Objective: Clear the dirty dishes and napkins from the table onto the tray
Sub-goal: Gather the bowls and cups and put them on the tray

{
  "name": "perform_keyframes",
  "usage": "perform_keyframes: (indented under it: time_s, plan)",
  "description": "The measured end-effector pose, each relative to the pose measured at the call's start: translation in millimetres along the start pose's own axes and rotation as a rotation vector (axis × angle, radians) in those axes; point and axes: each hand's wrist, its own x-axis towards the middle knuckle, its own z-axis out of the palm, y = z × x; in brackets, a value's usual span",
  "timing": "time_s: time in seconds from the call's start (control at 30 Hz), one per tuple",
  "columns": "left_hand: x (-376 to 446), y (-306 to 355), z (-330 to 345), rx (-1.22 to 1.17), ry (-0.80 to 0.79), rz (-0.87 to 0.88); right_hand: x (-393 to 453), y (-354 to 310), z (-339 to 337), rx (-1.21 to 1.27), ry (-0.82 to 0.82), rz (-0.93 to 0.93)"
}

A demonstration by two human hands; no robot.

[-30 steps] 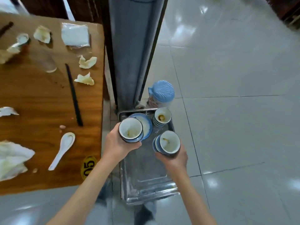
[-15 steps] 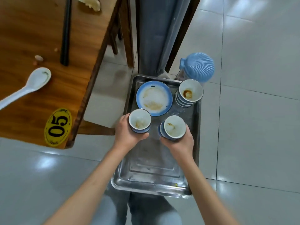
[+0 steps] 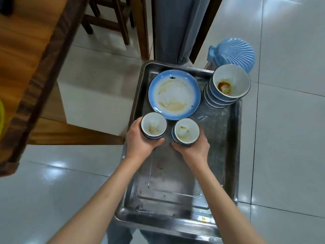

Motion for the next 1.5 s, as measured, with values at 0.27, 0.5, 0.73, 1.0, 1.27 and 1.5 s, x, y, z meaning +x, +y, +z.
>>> perform_keyframes:
  time_s: [0.27,0.5,0.73,1.0,1.27,1.5]
  plan:
    - [0,-1,-2,0.014,-0.022,0.004,1,0,0,-0.008,-0.075,0.022]
    - [-8,8,-17,0.028,-0.143,-0.049,-12,-9,-14,0.023,-0.159,0.105]
    - [-26,32,-53,0.049,-0.183,-0.105,-43,-40,-47,-0.039,-0.189,0.09]
    - [-49,103,-113,0.069,-0.225,-0.04,-81,-120,-95,-0.094,-0.203,-0.005]
    - [-88,197,-211,0.081,-0.201,0.179,-136,-215,-138,-0.104,-0.286,-0.126]
    - [-110,228,-337,0.108,-0.101,0.314,-201,-308,-123,-0.143,-0.363,-0.29]
